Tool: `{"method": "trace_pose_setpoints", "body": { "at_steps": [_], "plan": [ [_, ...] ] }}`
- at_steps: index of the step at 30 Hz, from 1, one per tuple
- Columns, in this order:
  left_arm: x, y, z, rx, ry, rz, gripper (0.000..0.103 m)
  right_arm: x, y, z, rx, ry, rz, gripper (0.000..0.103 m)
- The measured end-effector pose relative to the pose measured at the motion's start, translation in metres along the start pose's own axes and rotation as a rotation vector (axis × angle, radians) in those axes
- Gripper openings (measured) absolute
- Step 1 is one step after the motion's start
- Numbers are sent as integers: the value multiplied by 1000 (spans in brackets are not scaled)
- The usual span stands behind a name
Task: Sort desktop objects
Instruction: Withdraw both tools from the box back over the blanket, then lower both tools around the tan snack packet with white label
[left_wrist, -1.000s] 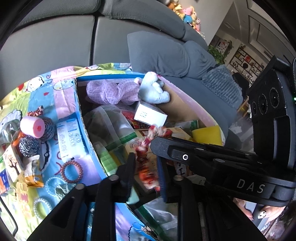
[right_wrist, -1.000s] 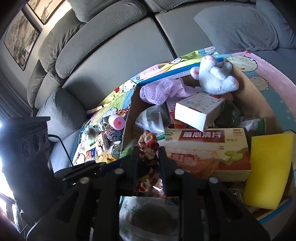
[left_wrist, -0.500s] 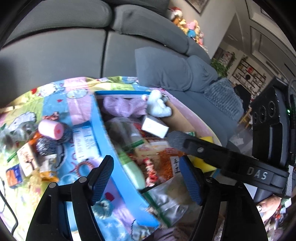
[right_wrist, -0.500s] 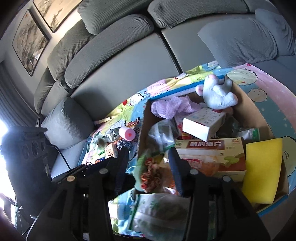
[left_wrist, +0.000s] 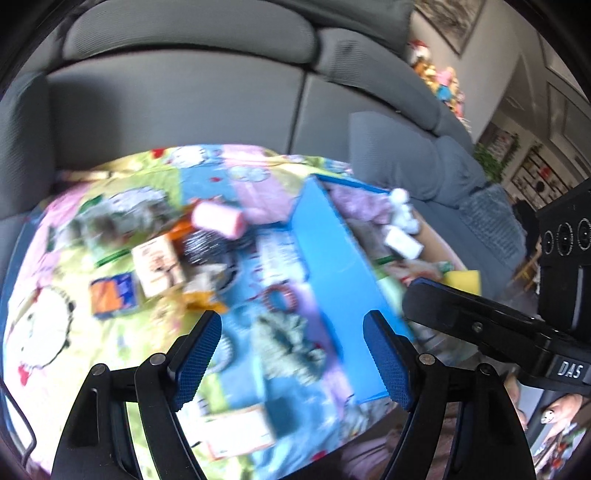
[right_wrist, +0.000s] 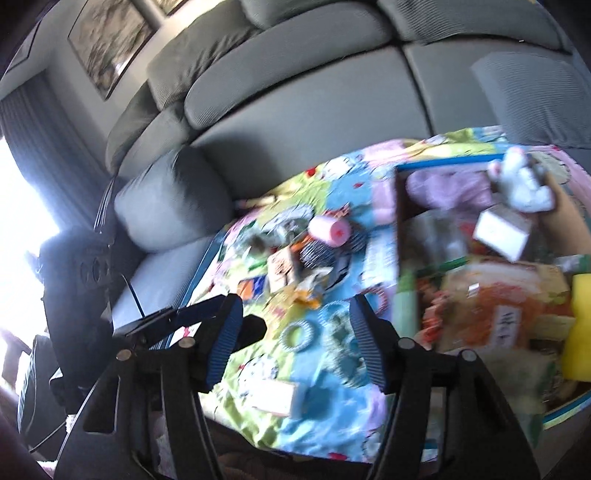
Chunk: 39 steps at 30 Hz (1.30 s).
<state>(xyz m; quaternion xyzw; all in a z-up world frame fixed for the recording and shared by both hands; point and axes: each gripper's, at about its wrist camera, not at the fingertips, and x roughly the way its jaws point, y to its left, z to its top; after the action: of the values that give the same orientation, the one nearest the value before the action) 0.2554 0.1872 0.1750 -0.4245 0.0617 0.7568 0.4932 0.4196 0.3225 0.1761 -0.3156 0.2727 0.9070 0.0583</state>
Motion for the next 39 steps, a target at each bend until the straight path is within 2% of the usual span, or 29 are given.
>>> {"method": "trace_pose_setpoints", "body": {
  "at_steps": [7, 14, 19, 22, 25, 27, 30, 33, 35, 37, 39],
  "plan": [
    [-14, 45, -34, -74, 22, 43, 80, 37, 22, -15, -16, 107, 14, 61],
    [-12, 70, -70, -128, 76, 45, 80, 67, 29, -41, -15, 207, 4, 61],
    [-4, 74, -93, -119, 117, 41, 80, 81, 28, -59, -7, 261, -26, 61],
    [0, 72, -108, -101, 136, 33, 80, 88, 25, -69, 6, 276, -15, 61],
    [6, 69, -119, -75, 149, 26, 80, 99, 23, -84, 2, 328, -59, 61],
    [8, 65, -125, -64, 152, 29, 80, 101, 23, -91, 8, 329, -35, 60],
    [13, 60, -129, -40, 145, 12, 80, 105, 17, -99, 24, 316, -41, 60],
    [21, 58, -133, -30, 151, 24, 80, 118, 6, -108, 49, 348, -65, 60],
    [27, 58, -135, -41, 160, 3, 80, 124, 2, -112, 67, 385, -58, 54],
    [31, 59, -137, -55, 161, -3, 80, 126, -1, -113, 72, 378, -44, 54],
    [35, 59, -137, -54, 157, 3, 80, 128, -4, -113, 76, 372, -68, 54]
  ]
}}
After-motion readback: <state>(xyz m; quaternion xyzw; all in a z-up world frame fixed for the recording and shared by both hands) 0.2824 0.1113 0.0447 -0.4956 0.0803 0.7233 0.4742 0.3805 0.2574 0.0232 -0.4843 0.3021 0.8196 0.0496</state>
